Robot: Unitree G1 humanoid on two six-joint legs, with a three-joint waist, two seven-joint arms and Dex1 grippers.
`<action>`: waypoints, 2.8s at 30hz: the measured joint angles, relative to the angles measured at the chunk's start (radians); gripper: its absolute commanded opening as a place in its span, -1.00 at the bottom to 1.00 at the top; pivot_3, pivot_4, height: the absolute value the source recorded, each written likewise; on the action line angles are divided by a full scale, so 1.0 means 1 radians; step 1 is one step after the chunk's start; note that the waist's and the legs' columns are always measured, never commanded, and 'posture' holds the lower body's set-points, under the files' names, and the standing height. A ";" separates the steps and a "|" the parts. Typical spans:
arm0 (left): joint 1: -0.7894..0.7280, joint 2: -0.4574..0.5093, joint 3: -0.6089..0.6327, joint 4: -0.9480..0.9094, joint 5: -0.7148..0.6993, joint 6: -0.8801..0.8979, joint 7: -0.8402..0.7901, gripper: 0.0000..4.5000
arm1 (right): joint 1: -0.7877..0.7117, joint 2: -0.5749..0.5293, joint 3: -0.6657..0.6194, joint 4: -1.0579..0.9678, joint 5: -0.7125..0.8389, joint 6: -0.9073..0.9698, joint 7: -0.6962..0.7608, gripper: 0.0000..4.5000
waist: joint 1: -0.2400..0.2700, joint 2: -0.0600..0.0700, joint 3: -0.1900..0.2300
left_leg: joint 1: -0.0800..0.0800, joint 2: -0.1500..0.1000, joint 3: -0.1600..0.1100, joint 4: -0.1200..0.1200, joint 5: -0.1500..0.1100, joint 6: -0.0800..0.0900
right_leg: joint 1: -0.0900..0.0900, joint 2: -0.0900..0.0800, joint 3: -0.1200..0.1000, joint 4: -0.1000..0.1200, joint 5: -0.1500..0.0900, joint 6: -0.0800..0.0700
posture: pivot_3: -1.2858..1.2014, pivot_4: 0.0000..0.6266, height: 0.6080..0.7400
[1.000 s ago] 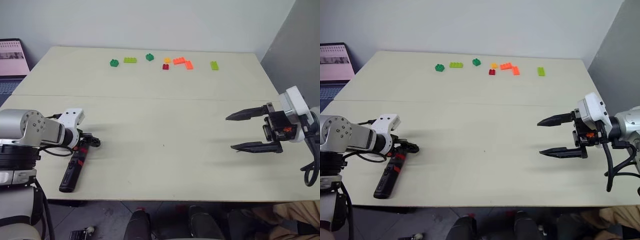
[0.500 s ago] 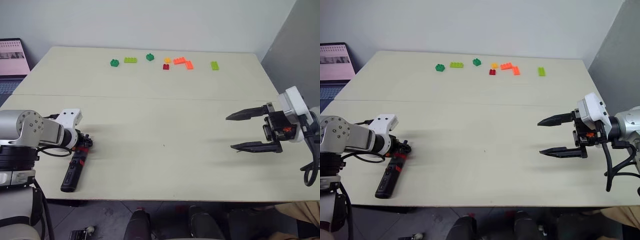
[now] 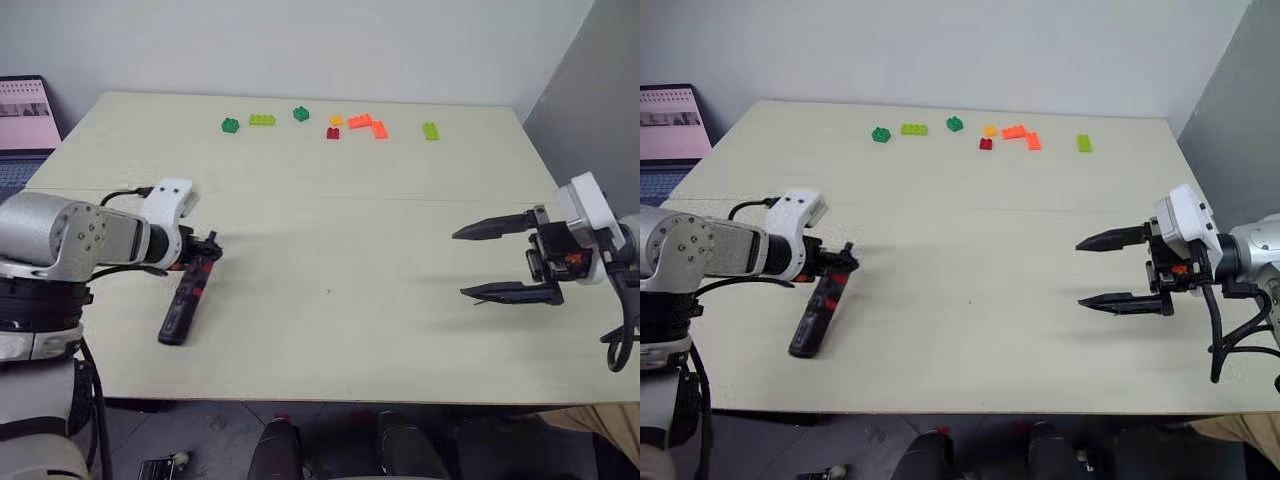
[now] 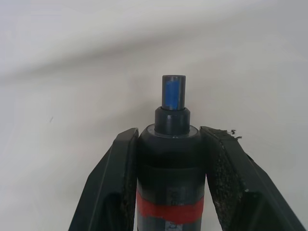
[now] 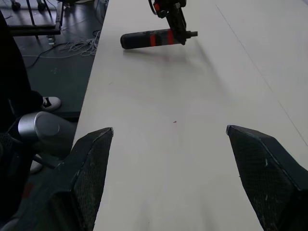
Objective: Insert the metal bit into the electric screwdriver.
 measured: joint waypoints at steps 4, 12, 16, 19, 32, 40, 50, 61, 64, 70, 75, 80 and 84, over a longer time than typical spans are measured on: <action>-0.030 -0.107 -0.001 -0.038 0.007 -0.086 -0.060 -0.27 | 0.035 -0.001 -0.037 -0.028 0.016 0.021 -0.038 0.76 | 0.006 0.000 0.000 | -0.001 0.000 0.000 0.000 0.000 0.000 | 0.000 0.000 0.000 0.000 0.000 0.000 | 0.03 -0.52 1.00; -0.043 -0.347 -0.037 -0.085 0.080 -0.380 -0.149 -0.27 | 0.133 0.000 -0.164 -0.135 0.084 0.114 -0.166 0.76 | 0.020 0.000 0.000 | -0.001 0.000 0.000 0.001 0.000 0.000 | 0.000 0.000 0.000 -0.001 0.000 0.000 | 0.03 -0.52 1.00; -0.044 -0.477 -0.071 -0.058 0.143 -0.563 -0.183 -0.27 | 0.164 0.010 -0.220 -0.186 0.121 0.152 -0.239 0.76 | 0.022 0.000 0.000 | 0.000 -0.001 0.000 0.001 0.000 0.000 | 0.001 0.000 0.001 -0.001 0.000 0.000 | 0.03 -0.52 1.00; -0.038 -0.566 -0.102 -0.006 0.222 -0.735 -0.198 -0.27 | 0.178 0.051 -0.243 -0.222 0.139 0.176 -0.333 0.76 | 0.020 0.000 0.000 | 0.001 -0.001 0.001 0.001 0.000 0.000 | 0.002 0.000 0.003 -0.001 0.000 0.000 | 0.03 -0.52 1.00; 0.173 -0.751 -0.146 0.093 0.454 -1.284 -0.238 -0.27 | 0.168 0.122 -0.212 -0.317 0.172 0.223 -0.571 0.76 | 0.023 0.000 0.000 | 0.001 -0.002 0.002 0.001 0.000 0.001 | 0.002 0.000 0.005 -0.001 0.001 0.000 | 0.03 -0.52 1.00; 0.245 -0.729 -0.131 0.004 0.463 -1.286 -0.240 -0.27 | 0.143 0.119 -0.178 -0.314 0.175 0.237 -0.587 0.76 | 0.020 0.000 0.000 | 0.003 -0.002 0.002 0.001 0.000 0.001 | 0.004 0.000 0.005 -0.001 0.001 0.001 | 0.03 -0.52 1.00; 0.279 -0.714 -0.115 -0.055 0.462 -1.254 -0.237 -0.27 | 0.128 0.117 -0.137 -0.291 0.159 0.223 -0.569 0.76 | 0.020 0.001 0.000 | 0.004 -0.002 0.002 0.001 0.000 0.001 | 0.005 0.000 0.005 -0.002 0.001 0.001 | 0.03 -0.52 1.00; 0.254 -0.788 -0.105 -0.107 0.478 -1.263 -0.195 -0.27 | 0.183 -0.054 -0.157 -0.210 0.087 0.186 -0.424 0.76 | 0.028 0.001 0.000 | 0.002 -0.002 0.002 0.001 0.000 0.001 | 0.005 -0.001 0.005 -0.005 0.001 0.001 | 0.03 -0.52 1.00; 0.257 -0.799 -0.119 -0.130 0.478 -1.284 -0.212 -0.27 | 0.218 -0.152 -0.140 -0.129 -0.011 0.130 -0.331 0.76 | 0.027 0.001 0.000 | 0.002 -0.002 0.003 0.001 0.000 0.001 | 0.005 -0.001 0.005 -0.006 0.001 0.001 | 0.03 -0.52 1.00; 0.296 -0.793 -0.147 -0.075 0.506 -1.317 -0.241 -0.27 | 0.180 -0.266 0.032 0.057 -0.220 -0.052 -0.157 0.76 | 0.017 0.001 0.000 | 0.004 -0.002 0.004 0.001 0.000 0.001 | 0.004 0.000 0.006 -0.004 0.001 0.001 | 0.03 -0.52 1.00; 0.304 -0.786 -0.147 -0.040 0.523 -1.341 -0.256 -0.27 | -0.005 -0.277 0.229 0.268 -0.420 -0.247 0.000 0.76 | 0.016 0.003 0.001 | 0.004 -0.002 0.005 0.001 0.001 0.002 | 0.004 0.000 0.007 -0.004 0.001 0.002 | 0.03 -0.52 1.00; 0.309 -0.788 -0.147 -0.044 0.532 -1.348 -0.259 -0.27 | -0.186 -0.193 0.404 0.488 -0.612 -0.445 0.103 0.76 | 0.017 0.003 0.001 | 0.004 -0.002 0.005 0.001 0.001 0.001 | 0.004 0.000 0.007 -0.004 0.001 0.001 | 0.03 -0.52 1.00; 0.313 -0.789 -0.147 -0.048 0.536 -1.349 -0.257 -0.27 | -0.267 -0.117 0.494 0.623 -0.704 -0.558 0.131 0.76 | 0.020 0.004 0.001 | 0.004 -0.002 0.006 0.001 0.001 0.001 | 0.004 -0.001 0.007 -0.004 0.001 0.001 | 0.03 -0.52 1.00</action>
